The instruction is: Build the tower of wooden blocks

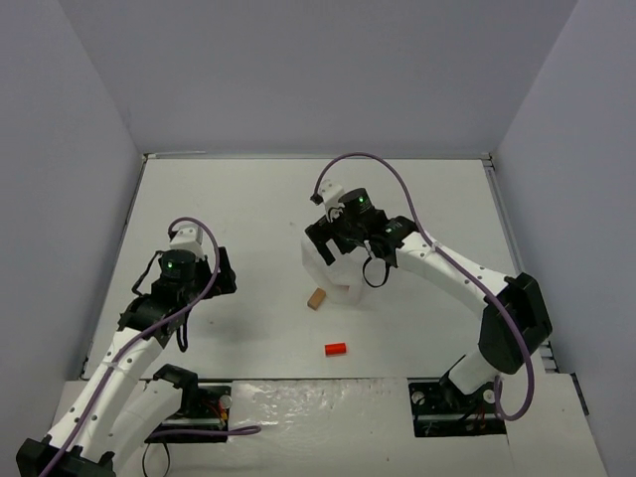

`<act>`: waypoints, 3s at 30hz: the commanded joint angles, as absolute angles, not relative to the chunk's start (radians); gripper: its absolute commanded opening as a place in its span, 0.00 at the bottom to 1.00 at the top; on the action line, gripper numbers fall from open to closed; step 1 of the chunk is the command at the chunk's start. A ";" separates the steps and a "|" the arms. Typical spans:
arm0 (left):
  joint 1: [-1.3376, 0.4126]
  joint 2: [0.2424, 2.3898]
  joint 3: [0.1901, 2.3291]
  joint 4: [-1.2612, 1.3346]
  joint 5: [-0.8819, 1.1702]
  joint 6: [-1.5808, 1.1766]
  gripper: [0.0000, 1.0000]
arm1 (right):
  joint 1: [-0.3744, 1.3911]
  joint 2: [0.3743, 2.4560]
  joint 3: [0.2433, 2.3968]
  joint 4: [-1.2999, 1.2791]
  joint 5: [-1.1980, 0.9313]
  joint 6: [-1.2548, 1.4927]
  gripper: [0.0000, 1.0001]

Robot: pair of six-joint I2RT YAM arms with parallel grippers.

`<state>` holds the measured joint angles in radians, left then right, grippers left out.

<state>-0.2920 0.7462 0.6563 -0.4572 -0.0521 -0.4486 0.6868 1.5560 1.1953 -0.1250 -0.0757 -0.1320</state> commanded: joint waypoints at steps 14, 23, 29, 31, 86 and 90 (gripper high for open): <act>-0.285 0.755 0.666 -0.408 -0.035 -0.425 0.97 | 0.691 1.638 1.218 -0.131 -0.175 -0.100 1.00; -0.285 0.753 0.666 -0.410 -0.040 -0.422 0.97 | 0.695 1.686 1.223 -0.143 -0.156 -0.099 1.00; -0.285 0.753 0.666 -0.410 -0.043 -0.422 0.97 | 0.703 1.681 1.248 -0.159 -0.117 -0.121 0.57; -0.285 0.753 0.666 -0.408 -0.043 -0.422 0.97 | 0.713 1.668 1.259 -0.168 -0.088 -0.142 0.32; -0.296 0.784 0.664 -0.402 -0.011 -0.439 0.97 | 0.242 1.654 1.224 -0.053 -0.525 0.245 0.00; -0.298 0.784 0.664 -0.402 -0.006 -0.432 0.97 | 0.188 1.717 1.215 -0.020 -0.568 0.266 0.01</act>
<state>-0.2932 0.7780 0.6563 -0.4632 -0.0218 -0.4525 0.2253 1.6980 1.1988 -0.0950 -0.4165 0.2090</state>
